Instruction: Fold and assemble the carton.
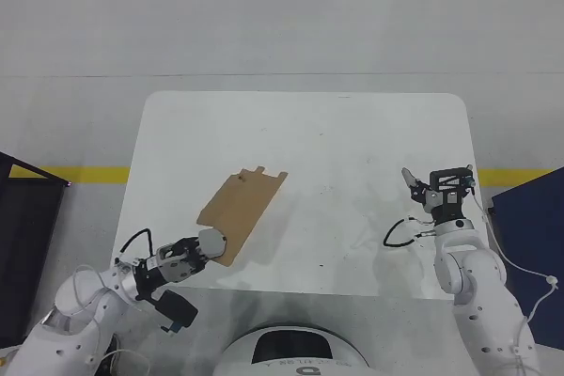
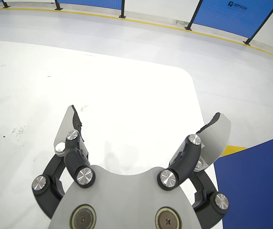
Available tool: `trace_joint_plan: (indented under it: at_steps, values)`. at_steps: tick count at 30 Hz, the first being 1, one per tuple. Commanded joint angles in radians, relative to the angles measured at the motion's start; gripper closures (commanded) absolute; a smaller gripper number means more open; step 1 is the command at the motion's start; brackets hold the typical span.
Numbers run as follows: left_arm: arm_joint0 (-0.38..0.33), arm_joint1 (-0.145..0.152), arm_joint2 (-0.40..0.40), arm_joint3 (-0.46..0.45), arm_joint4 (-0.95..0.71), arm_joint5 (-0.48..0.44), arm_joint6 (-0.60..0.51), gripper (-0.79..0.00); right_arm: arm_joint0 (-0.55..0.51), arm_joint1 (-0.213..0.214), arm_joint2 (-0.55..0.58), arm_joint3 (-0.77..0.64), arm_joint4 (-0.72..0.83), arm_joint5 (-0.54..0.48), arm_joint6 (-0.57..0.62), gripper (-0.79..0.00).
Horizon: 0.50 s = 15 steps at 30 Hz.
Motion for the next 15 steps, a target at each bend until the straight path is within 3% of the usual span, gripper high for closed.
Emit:
trace_joint_plan:
  at_steps: [1, 4, 9, 12, 15]
  values:
    - [-0.024, -0.006, 0.023, 0.035, -0.109, 0.006, 0.01, 0.0, 0.0, 0.0, 0.0, 0.0, 0.0, 0.0, 0.0, -0.785]
    - [-0.09, -0.02, 0.057, 0.1, -0.397, -0.032, 0.092, 0.0, 0.01, -0.001, -0.009, -0.006, 0.015, -0.017, -0.007, -0.785]
    - [-0.231, -0.046, 0.13, 0.215, -0.849, -0.225, 0.205, 0.0, 0.103, -0.014, -0.084, 0.026, 0.036, -0.008, -0.015, -0.785]
    - [-0.307, -0.063, 0.196, 0.292, -1.123, -0.411, 0.159, 0.0, 0.16, -0.022, -0.128, 0.054, 0.047, 0.013, -0.008, -0.785]
    - [-0.329, -0.067, 0.206, 0.313, -1.17, -0.438, 0.127, 0.0, 0.167, -0.024, -0.136, 0.057, 0.051, 0.015, -0.006, -0.785]
